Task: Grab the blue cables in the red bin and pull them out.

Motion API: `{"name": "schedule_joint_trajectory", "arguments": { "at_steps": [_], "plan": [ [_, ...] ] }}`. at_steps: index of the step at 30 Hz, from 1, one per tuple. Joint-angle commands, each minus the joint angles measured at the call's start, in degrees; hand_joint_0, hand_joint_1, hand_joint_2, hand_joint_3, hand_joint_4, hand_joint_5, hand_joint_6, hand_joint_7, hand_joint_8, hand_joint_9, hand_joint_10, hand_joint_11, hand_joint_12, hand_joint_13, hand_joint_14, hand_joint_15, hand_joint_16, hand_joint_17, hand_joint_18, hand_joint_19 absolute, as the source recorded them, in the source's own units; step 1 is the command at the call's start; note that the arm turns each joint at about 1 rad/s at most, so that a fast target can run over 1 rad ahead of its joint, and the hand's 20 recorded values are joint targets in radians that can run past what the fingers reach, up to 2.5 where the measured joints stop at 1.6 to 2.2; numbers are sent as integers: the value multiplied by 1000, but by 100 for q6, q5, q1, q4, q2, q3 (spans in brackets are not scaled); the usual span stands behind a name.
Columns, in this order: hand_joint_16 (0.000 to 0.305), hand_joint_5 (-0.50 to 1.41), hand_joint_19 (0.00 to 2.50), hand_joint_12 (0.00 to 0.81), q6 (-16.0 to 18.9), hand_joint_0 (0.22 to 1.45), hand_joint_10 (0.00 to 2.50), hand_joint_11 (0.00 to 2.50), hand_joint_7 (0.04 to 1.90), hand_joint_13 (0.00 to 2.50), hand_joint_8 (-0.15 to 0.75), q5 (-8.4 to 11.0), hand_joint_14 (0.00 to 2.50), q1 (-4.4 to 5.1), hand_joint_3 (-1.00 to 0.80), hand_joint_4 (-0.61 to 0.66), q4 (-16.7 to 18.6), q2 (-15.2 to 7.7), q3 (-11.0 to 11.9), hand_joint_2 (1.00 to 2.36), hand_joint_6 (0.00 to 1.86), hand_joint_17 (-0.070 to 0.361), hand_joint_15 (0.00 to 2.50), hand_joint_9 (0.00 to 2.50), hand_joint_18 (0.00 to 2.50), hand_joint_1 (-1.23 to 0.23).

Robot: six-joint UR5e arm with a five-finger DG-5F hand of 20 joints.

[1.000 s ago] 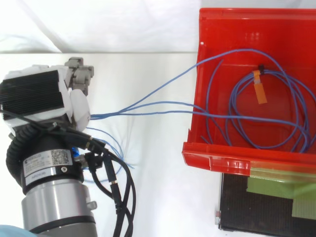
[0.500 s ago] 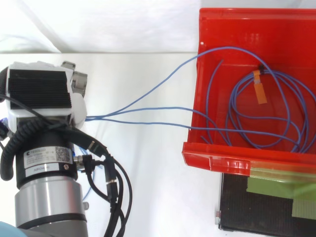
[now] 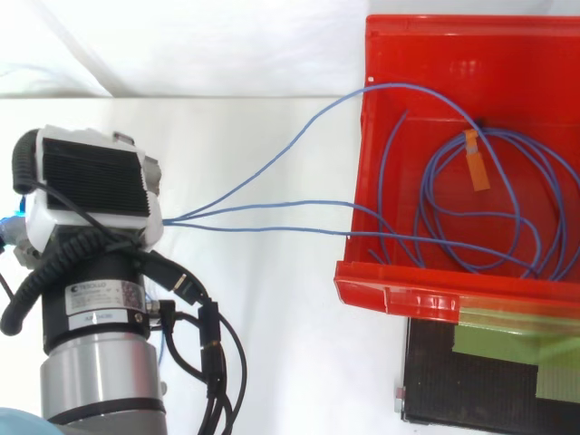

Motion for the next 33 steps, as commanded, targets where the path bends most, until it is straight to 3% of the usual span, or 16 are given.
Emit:
{"name": "schedule_joint_trajectory", "arguments": {
  "at_steps": [1,6,11,15,16,20,26,33],
  "plan": [
    [50,896,389,350,130,913,16,439,536,489,278,4,9,14,-1000,165,112,4,-113,1000,632,113,180,614,482,-799],
    [50,898,390,349,138,913,16,449,531,494,279,21,7,41,-1000,166,112,-5,-183,1000,632,113,186,622,489,-799],
    [50,901,389,350,507,913,16,444,537,500,282,197,8,102,-1000,170,112,4,-192,1000,626,113,190,629,492,-800],
    [50,901,389,351,1017,914,16,445,537,503,280,303,9,137,-1000,164,112,4,-192,1000,626,113,190,627,494,-799],
    [50,901,389,351,1290,913,18,444,535,504,279,338,7,164,-1000,165,112,4,-192,1000,626,113,187,626,494,-800],
    [50,903,389,351,1395,913,16,443,532,505,280,364,8,173,-1000,164,112,4,-192,1000,624,113,191,626,495,-800],
    [49,901,412,356,1597,913,20,504,543,616,282,566,11,173,-1000,163,112,4,-192,1000,619,110,282,676,532,-801],
    [48,900,467,364,2089,915,22,547,543,783,285,698,16,173,-1000,165,112,4,-192,1000,617,108,432,710,628,-801]
  ]
}}
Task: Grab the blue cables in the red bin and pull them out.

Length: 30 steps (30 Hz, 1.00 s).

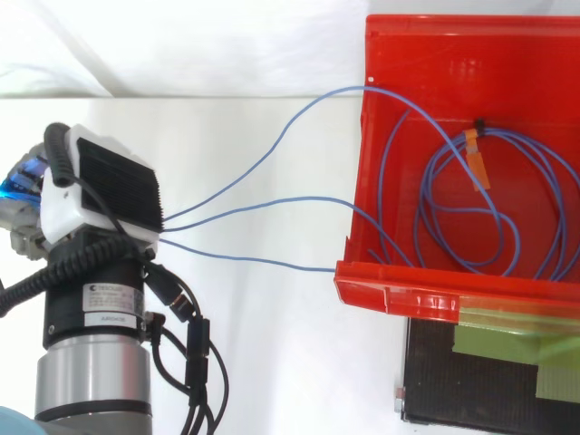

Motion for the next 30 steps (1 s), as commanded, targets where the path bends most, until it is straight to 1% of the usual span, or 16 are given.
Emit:
{"name": "schedule_joint_trajectory", "arguments": {
  "at_steps": [1,2,10,21,23,28,30],
  "plan": [
    [48,900,482,363,193,915,22,547,543,823,286,27,17,0,-1000,172,-9,-8,0,1000,618,108,467,710,648,-800],
    [48,901,497,362,237,915,20,539,543,832,285,27,18,0,-1000,169,0,1,0,1000,618,108,489,711,668,-801],
    [48,900,561,372,219,918,21,541,548,946,287,27,23,0,-1000,171,0,-8,0,1000,613,108,633,707,747,-801],
    [49,900,579,375,201,920,21,597,552,931,288,27,22,-9,-1000,164,-9,1,0,1000,609,110,616,745,753,-802],
    [49,900,581,378,201,919,27,702,551,927,282,27,21,-9,-1000,163,-9,-8,0,1000,609,111,615,774,751,-802],
    [49,894,582,381,201,919,29,847,552,914,285,27,21,-18,-1000,164,0,1,0,1000,618,111,616,853,750,-801],
    [49,894,583,378,201,920,28,866,544,911,290,27,21,-18,-1000,154,0,-8,0,1000,620,111,612,864,750,-800]
  ]
}}
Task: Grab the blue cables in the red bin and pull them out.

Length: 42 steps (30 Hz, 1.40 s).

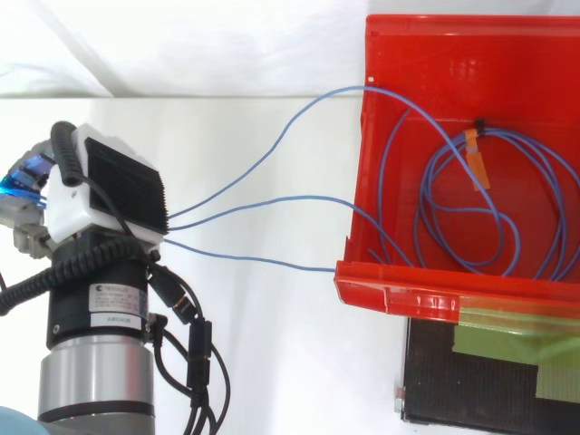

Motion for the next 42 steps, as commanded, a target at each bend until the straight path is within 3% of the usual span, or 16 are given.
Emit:
{"name": "schedule_joint_trajectory", "arguments": {
  "at_steps": [1,18,22,32,36,40,42],
  "plan": [
    [49,894,581,378,-9,918,29,875,543,908,290,-1,21,-2,-1000,156,3,-6,1,1000,620,111,613,865,750,-800],
    [49,888,582,376,-141,917,29,1150,550,895,301,8,22,7,-1000,156,-5,91,1,1000,624,111,596,1036,748,-800],
    [49,895,580,368,-141,915,28,839,546,843,293,-1,19,15,-1000,152,-5,91,1,1000,601,111,528,827,751,-804],
    [49,914,589,364,-158,909,22,603,573,826,283,8,19,24,-1000,151,-5,91,1,1000,563,111,527,550,746,-814],
    [49,918,589,362,-193,909,21,659,577,811,281,8,19,33,-1000,158,-5,99,1,1000,556,111,533,542,743,-815],
    [50,917,600,368,-202,908,25,995,582,820,306,8,20,33,-1000,166,-5,108,1,1000,553,112,573,688,742,-815],
    [50,917,603,370,-202,908,27,1030,575,828,312,8,20,42,-1000,158,-5,108,1,1000,554,112,586,694,742,-814]
  ]
}}
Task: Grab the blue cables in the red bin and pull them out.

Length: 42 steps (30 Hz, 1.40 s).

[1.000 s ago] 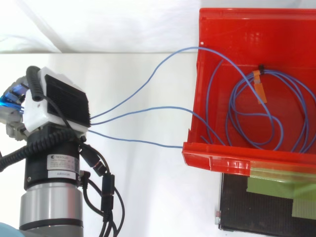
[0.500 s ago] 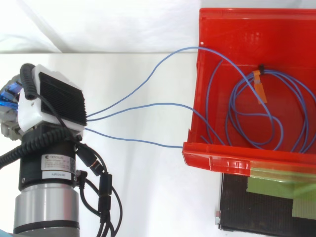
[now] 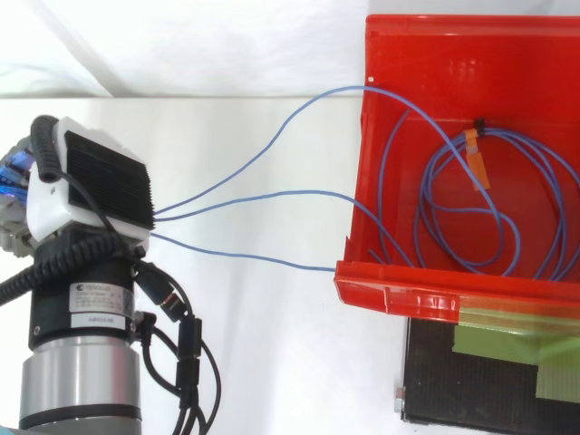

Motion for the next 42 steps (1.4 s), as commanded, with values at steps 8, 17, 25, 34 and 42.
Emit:
{"name": "schedule_joint_trajectory", "arguments": {
  "at_steps": [8,17,25,34,42],
  "plan": [
    [50,916,584,365,-3,905,23,657,569,782,293,1,18,24,-1000,149,0,3,0,1000,564,113,523,385,726,-815],
    [49,934,602,353,-118,909,17,537,576,868,302,159,19,103,-1000,175,-158,337,0,1000,575,110,575,340,790,-819],
    [48,927,623,363,-416,912,24,967,570,932,339,414,23,156,-1000,160,-422,416,0,1000,590,108,708,560,781,-815],
    [49,905,625,374,-416,910,19,1250,545,953,363,414,22,174,-1000,130,-519,407,0,1000,619,111,745,635,784,-810],
    [53,890,651,385,-416,910,12,1415,536,983,374,423,21,182,-1000,110,-519,416,0,1000,628,118,737,669,816,-807]
  ]
}}
